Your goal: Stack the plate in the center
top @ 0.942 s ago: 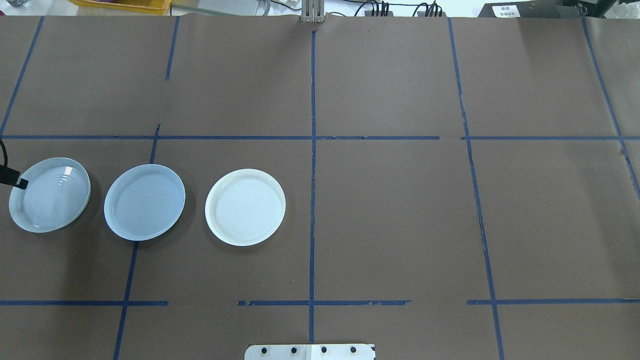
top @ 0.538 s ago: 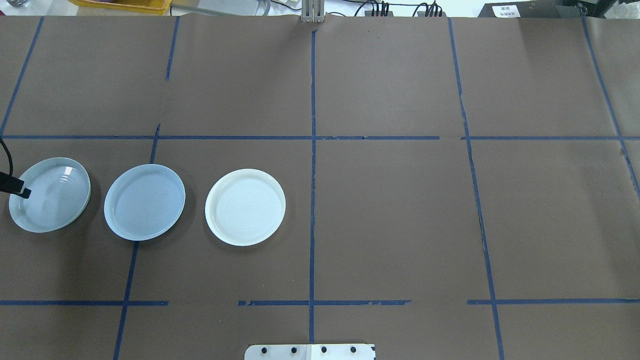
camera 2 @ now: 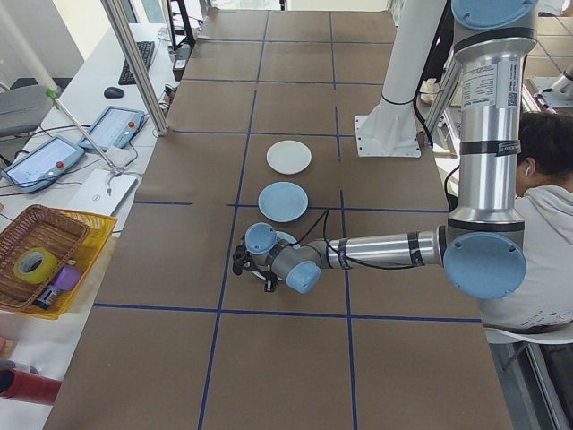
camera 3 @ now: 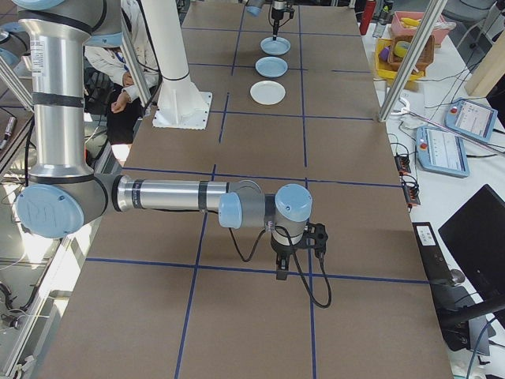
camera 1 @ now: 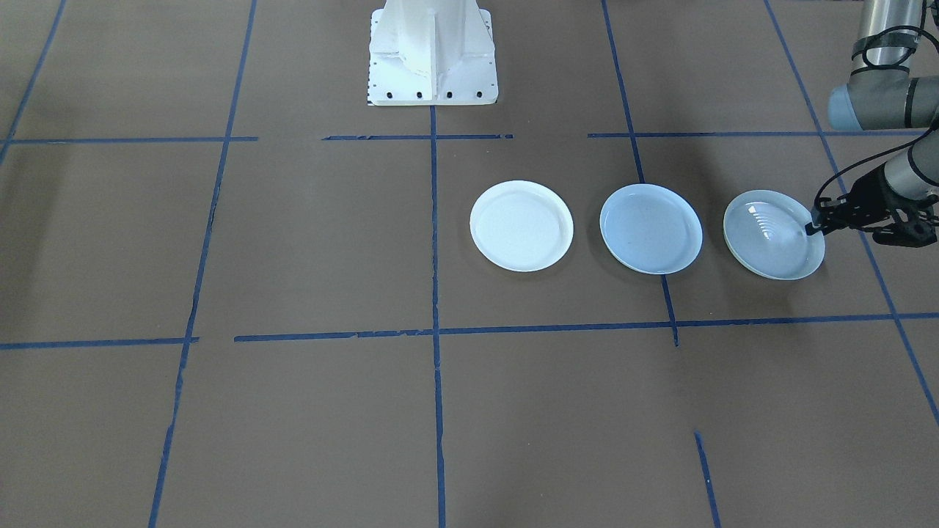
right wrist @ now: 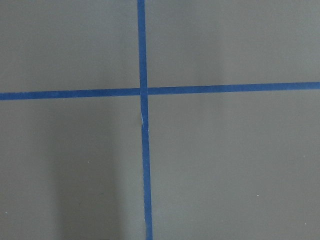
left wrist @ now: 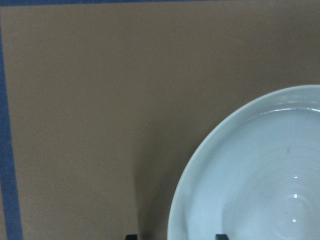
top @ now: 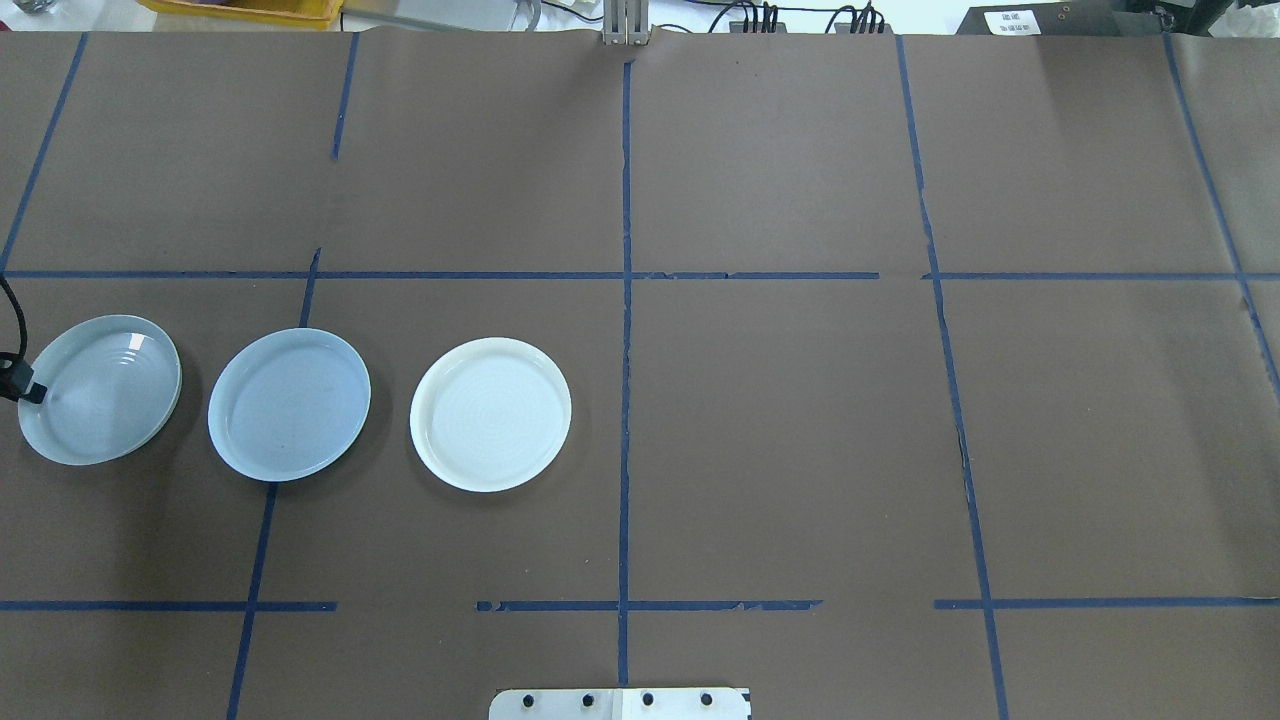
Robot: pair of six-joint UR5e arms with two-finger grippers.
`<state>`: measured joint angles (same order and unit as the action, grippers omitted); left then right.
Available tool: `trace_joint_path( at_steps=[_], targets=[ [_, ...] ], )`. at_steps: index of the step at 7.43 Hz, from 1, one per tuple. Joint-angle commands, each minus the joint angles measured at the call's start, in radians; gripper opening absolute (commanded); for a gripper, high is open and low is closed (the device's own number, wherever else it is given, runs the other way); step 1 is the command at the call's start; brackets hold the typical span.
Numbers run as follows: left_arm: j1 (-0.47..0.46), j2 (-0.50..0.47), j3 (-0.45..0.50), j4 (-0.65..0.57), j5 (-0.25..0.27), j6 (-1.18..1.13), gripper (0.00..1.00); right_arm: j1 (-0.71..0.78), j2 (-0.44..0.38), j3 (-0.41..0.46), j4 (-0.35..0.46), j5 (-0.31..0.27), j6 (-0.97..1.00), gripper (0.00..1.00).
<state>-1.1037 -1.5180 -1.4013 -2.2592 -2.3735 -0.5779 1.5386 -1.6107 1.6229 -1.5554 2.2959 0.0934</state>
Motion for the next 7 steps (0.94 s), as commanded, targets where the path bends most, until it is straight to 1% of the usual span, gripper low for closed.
trace_joint_path(
  at_steps=[1, 2, 3, 4, 5, 6, 7],
  targets=[
    [-0.002, 0.002, -0.001, 0.006, -0.004, 0.006, 0.0, 0.0, 0.0, 0.0, 0.0, 0.0, 0.0, 1.0],
    [-0.01, 0.004, -0.004, 0.004, -0.07, 0.016, 0.0, 0.002, 0.0, 0.0, 0.0, 0.0, 0.0, 1.0],
    [-0.072, -0.002, -0.005, 0.004, -0.17, 0.019, 0.0, 0.0, 0.0, 0.0, 0.0, 0.0, -0.001, 1.0],
    [-0.137, -0.004, -0.025, 0.003, -0.208, 0.02, 0.0, 0.0, 0.0, 0.0, 0.0, -0.001, 0.0, 1.0],
    [-0.146, -0.004, -0.054, 0.004, -0.245, 0.02, 0.0, 0.0, 0.0, 0.0, 0.001, -0.001, -0.001, 1.0],
    [-0.16, -0.001, -0.077, 0.007, -0.253, 0.004, 0.0, 0.0, 0.0, 0.0, 0.0, 0.0, 0.0, 1.0],
    [-0.159, -0.004, -0.111, 0.021, -0.238, -0.063, 0.0, 0.0, 0.0, 0.0, 0.0, 0.0, 0.0, 1.0]
  ],
)
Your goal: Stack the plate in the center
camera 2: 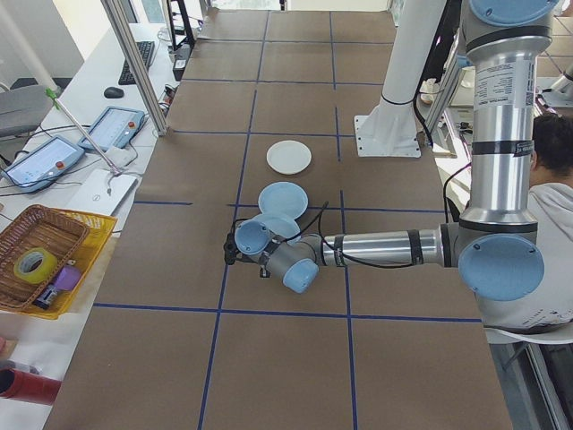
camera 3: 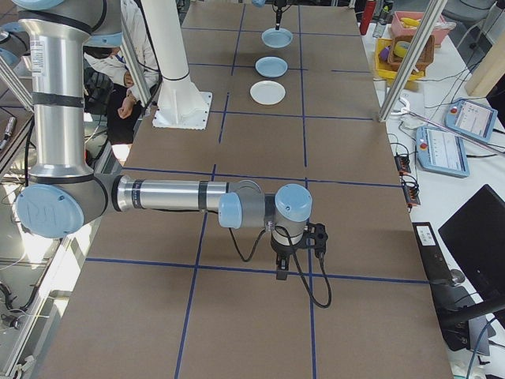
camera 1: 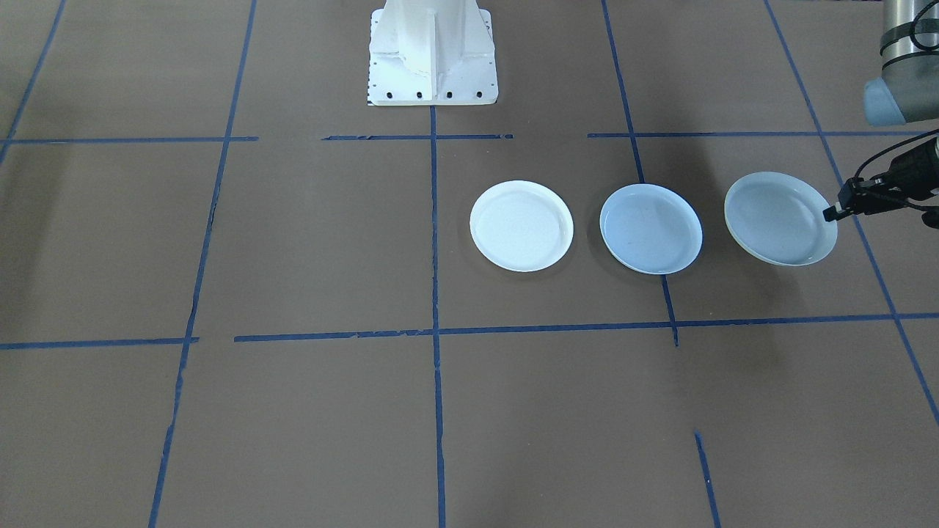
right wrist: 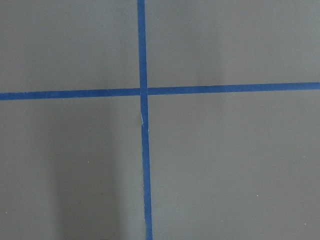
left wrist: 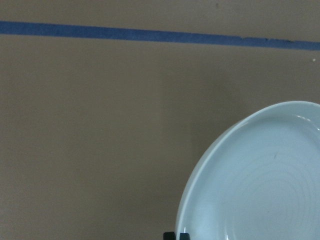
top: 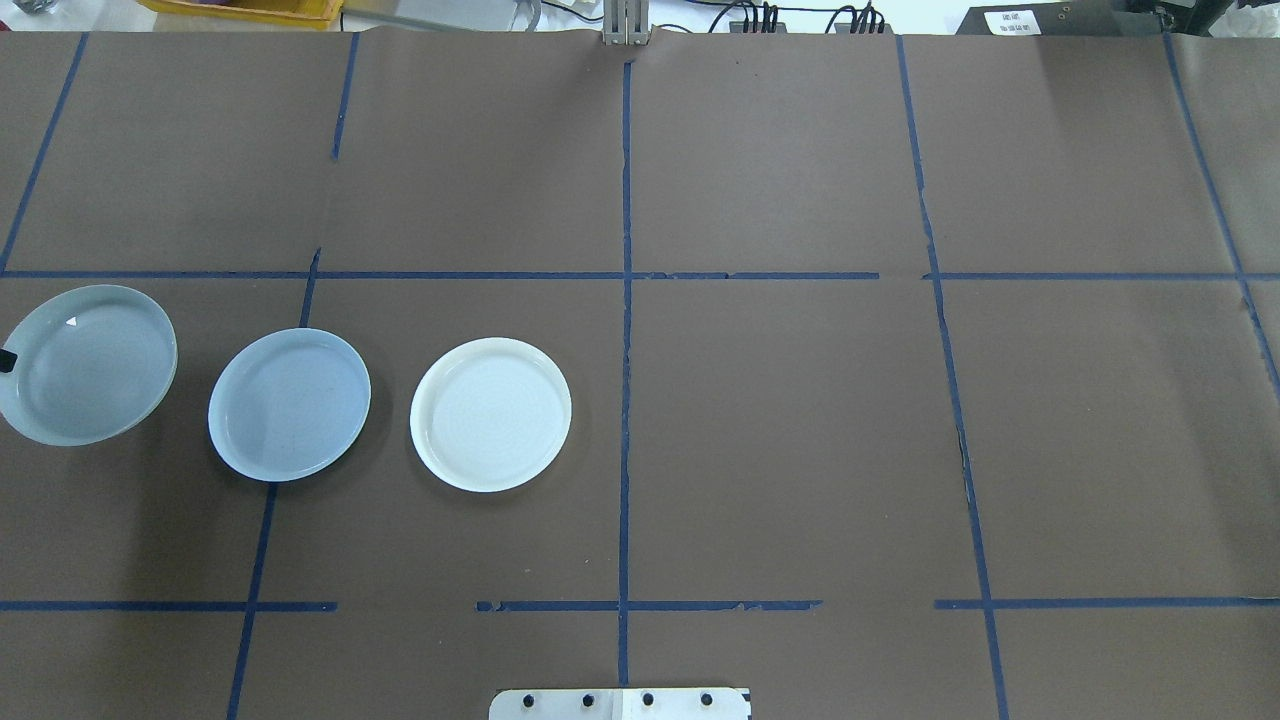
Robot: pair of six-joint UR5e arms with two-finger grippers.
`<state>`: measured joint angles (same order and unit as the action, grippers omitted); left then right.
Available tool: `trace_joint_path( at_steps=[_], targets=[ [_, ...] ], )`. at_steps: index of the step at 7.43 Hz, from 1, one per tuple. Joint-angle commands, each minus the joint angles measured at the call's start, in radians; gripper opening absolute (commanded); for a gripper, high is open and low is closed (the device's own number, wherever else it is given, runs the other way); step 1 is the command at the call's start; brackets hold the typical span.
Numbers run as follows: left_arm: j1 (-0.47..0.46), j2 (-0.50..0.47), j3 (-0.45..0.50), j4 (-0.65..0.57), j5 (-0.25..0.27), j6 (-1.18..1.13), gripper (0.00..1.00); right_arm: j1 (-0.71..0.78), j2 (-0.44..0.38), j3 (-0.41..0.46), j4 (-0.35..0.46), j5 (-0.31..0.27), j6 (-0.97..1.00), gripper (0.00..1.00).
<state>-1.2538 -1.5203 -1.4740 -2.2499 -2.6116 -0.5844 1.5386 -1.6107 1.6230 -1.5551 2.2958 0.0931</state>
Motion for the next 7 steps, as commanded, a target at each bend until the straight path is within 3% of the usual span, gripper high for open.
trace_joint_path(
  at_steps=[1, 2, 4, 7],
  targets=[
    [0.003, -0.009, -0.076, 0.009, 0.078, -0.184, 0.0, 0.0, 0.0, 0.0, 0.0, 0.001, 0.0, 1.0],
    [0.057, -0.001, -0.132, 0.007, 0.123, -0.283, 0.0, 0.0, 0.0, 0.0, 0.0, -0.001, 0.0, 1.0],
    [0.199, 0.0, -0.199, 0.001, 0.163, -0.461, 0.0, 0.0, 0.0, 0.0, 0.0, -0.001, 0.0, 1.0],
    [0.329, -0.009, -0.221, -0.052, 0.18, -0.592, 0.0, 0.0, 0.0, 0.0, 0.0, -0.001, 0.0, 1.0]
  ],
)
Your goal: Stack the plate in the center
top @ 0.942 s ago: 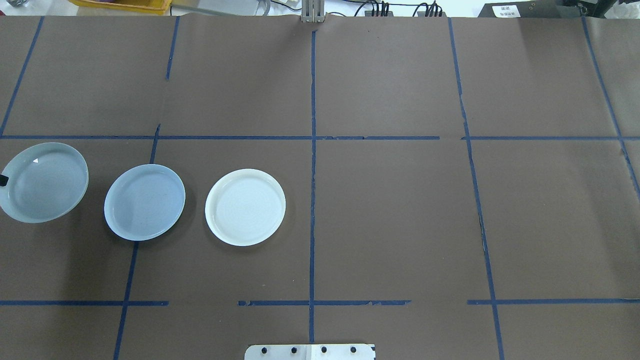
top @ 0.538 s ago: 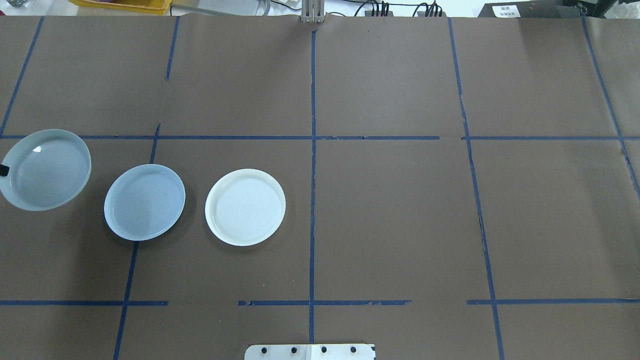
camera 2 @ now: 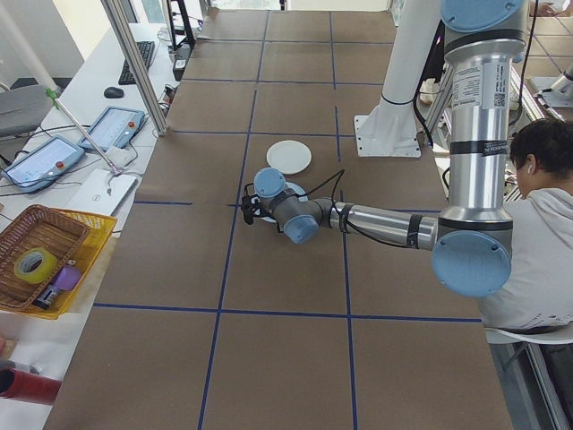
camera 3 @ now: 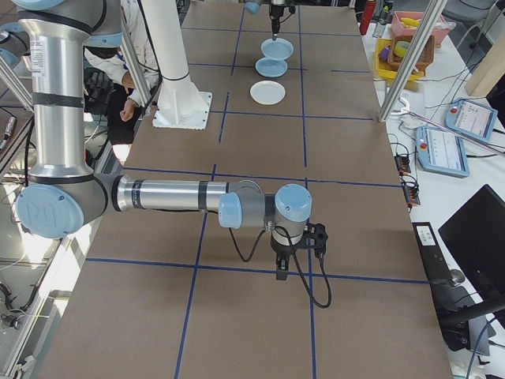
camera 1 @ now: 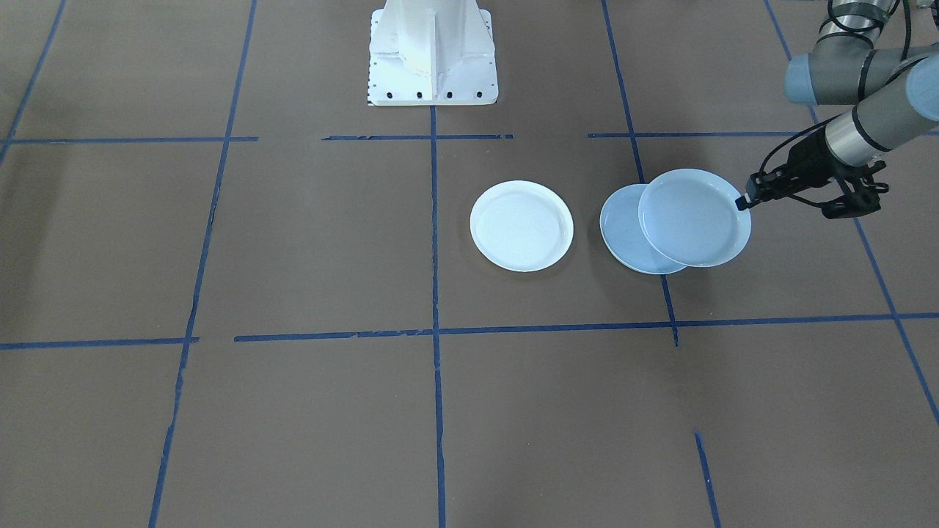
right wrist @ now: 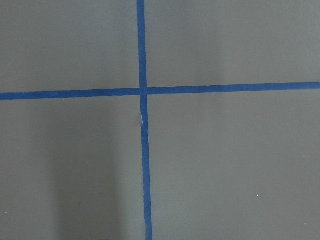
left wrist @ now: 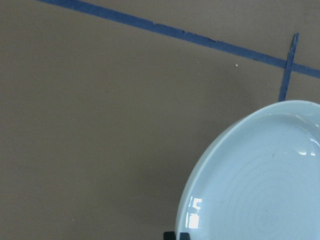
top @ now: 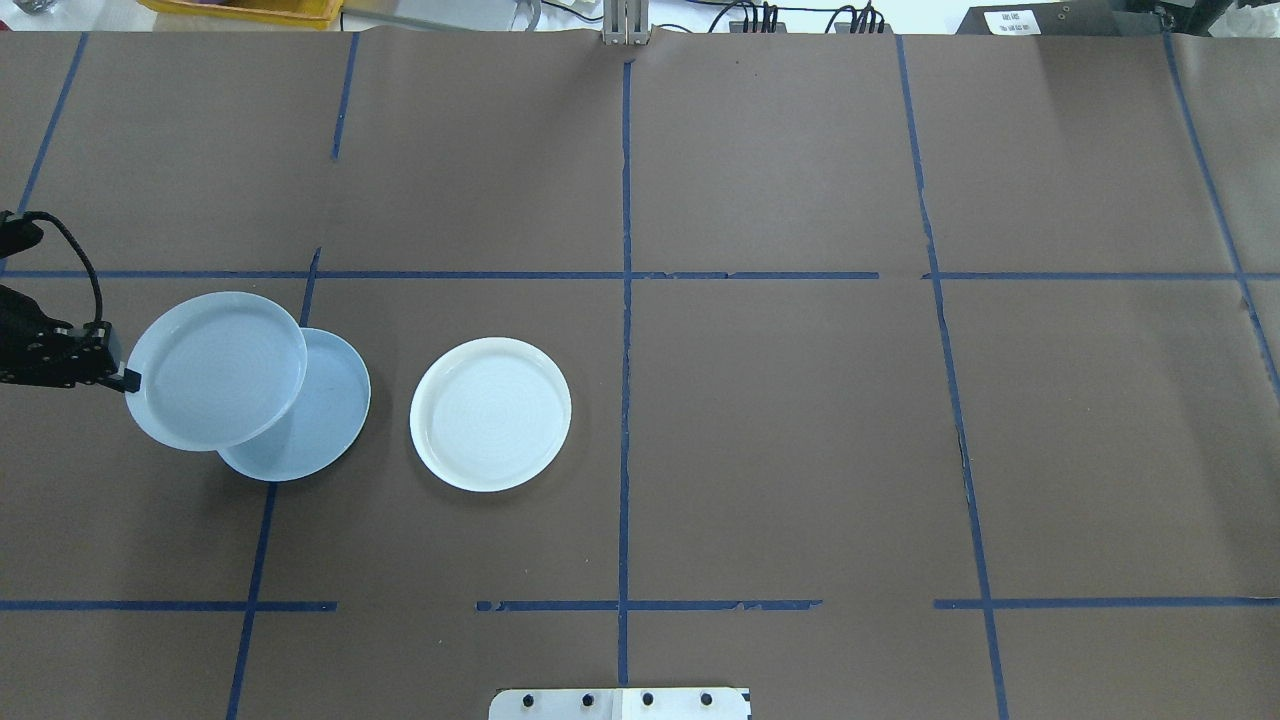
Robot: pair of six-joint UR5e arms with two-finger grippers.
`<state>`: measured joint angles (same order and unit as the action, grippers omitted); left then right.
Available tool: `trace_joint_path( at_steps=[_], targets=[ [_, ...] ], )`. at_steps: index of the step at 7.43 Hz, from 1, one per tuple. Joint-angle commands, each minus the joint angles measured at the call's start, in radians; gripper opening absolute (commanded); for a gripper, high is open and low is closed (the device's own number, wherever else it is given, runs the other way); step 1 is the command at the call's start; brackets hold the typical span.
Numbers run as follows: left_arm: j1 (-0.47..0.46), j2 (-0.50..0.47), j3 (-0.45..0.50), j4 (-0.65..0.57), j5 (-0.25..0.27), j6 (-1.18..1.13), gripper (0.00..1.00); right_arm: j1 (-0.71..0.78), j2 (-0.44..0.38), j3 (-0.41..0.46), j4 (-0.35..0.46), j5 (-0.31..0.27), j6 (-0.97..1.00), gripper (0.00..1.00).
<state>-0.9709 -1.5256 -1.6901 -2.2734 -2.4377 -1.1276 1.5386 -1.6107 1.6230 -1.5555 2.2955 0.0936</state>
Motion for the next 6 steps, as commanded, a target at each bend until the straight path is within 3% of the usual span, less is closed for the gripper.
trace_joint_path(
  at_steps=[1, 3, 4, 5, 6],
  targets=[
    [0.064, -0.007, -0.003, -0.031, 0.037, -0.058, 0.0, 0.0, 0.0, 0.0, 0.0, -0.001, 0.0, 1.0],
    [0.078, -0.014, -0.002, -0.031, 0.037, -0.07, 0.01, 0.0, 0.0, 0.0, 0.0, -0.001, 0.0, 1.0],
    [0.078, -0.024, 0.0, -0.031, 0.037, -0.07, 0.54, 0.0, 0.0, 0.0, 0.0, 0.001, 0.0, 1.0],
    [0.078, -0.034, -0.005, -0.031, 0.039, -0.078, 0.97, 0.0, 0.0, 0.0, 0.0, 0.001, 0.0, 1.0],
    [0.078, -0.053, -0.029, -0.029, 0.029, -0.095, 0.99, 0.0, 0.0, 0.0, 0.0, 0.001, 0.0, 1.0]
  ],
)
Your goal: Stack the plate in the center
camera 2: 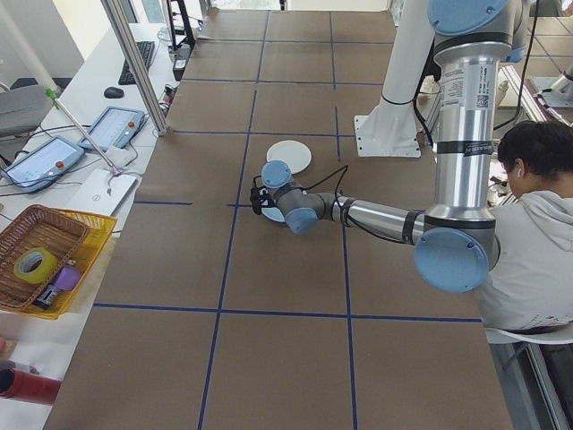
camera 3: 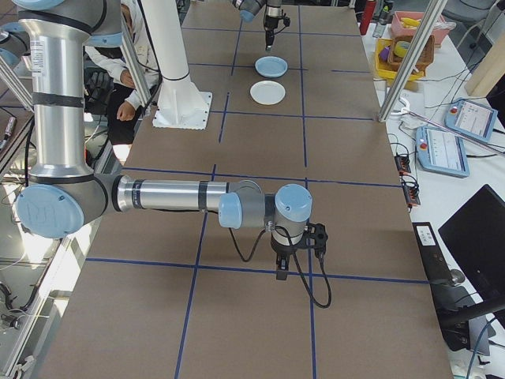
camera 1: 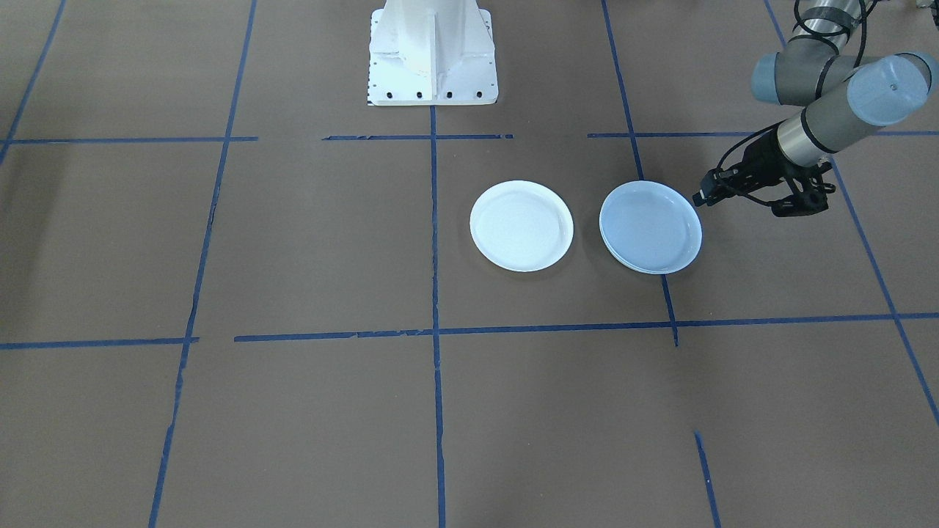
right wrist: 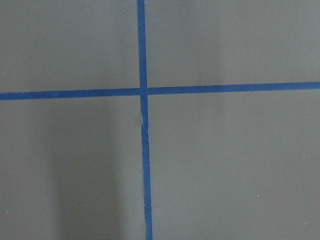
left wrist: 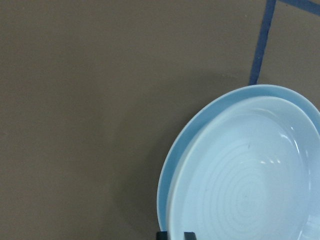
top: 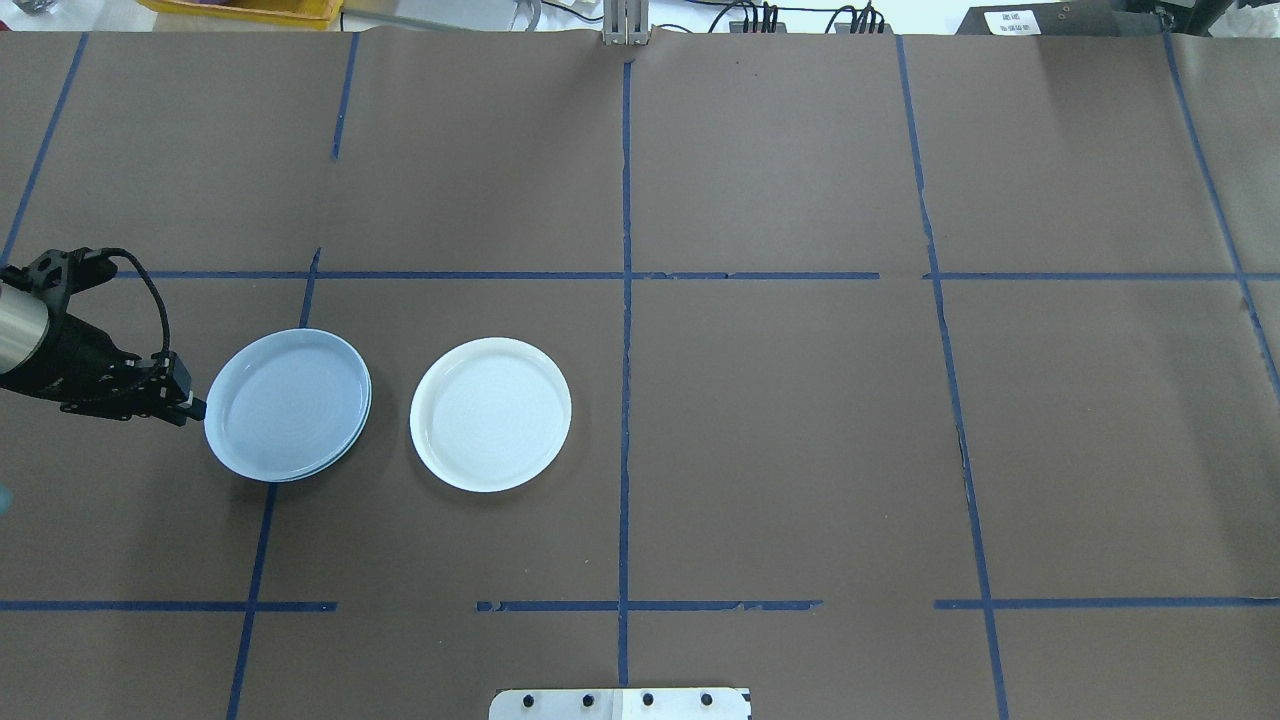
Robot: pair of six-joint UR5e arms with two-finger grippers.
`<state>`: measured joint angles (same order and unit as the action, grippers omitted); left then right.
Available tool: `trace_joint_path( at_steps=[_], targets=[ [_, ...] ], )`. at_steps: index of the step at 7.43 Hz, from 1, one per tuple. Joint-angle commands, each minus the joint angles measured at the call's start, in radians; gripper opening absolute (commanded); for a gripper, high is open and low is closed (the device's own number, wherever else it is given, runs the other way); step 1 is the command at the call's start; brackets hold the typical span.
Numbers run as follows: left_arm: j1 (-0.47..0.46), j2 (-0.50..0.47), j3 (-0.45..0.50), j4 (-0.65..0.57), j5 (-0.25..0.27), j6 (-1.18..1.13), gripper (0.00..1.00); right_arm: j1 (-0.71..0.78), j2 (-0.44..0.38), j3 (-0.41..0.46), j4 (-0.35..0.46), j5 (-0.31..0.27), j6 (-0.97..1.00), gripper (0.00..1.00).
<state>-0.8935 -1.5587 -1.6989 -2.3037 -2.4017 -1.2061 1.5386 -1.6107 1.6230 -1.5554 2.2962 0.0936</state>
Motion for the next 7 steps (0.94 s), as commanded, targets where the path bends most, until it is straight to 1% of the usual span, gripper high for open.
trace_joint_path(
  at_steps=[1, 2, 3, 4, 5, 6, 7],
  targets=[
    [0.002, -0.02, -0.089, 0.012, -0.007, -0.03, 0.99, 0.0, 0.0, 0.0, 0.0, -0.001, -0.002, 1.0],
    [0.024, -0.029, -0.15, 0.013, 0.004, -0.111, 0.99, 0.0, 0.0, 0.0, 0.0, -0.001, 0.0, 1.0],
    [0.089, -0.046, -0.186, 0.013, 0.066, -0.168, 0.99, 0.0, 0.0, 0.0, 0.0, -0.001, 0.0, 1.0],
    [0.158, -0.09, -0.183, 0.013, 0.128, -0.244, 0.99, 0.0, 0.0, 0.0, 0.0, -0.001, 0.0, 1.0],
    [0.239, -0.14, -0.168, 0.013, 0.209, -0.345, 0.99, 0.0, 0.0, 0.0, 0.0, -0.001, 0.0, 1.0],
    [0.307, -0.167, -0.144, 0.023, 0.302, -0.392, 0.99, 0.0, 0.0, 0.0, 0.0, 0.0, -0.002, 1.0],
    [0.33, -0.197, -0.098, 0.026, 0.359, -0.421, 0.99, 0.0, 0.0, 0.0, 0.0, -0.001, 0.0, 1.0]
  ],
)
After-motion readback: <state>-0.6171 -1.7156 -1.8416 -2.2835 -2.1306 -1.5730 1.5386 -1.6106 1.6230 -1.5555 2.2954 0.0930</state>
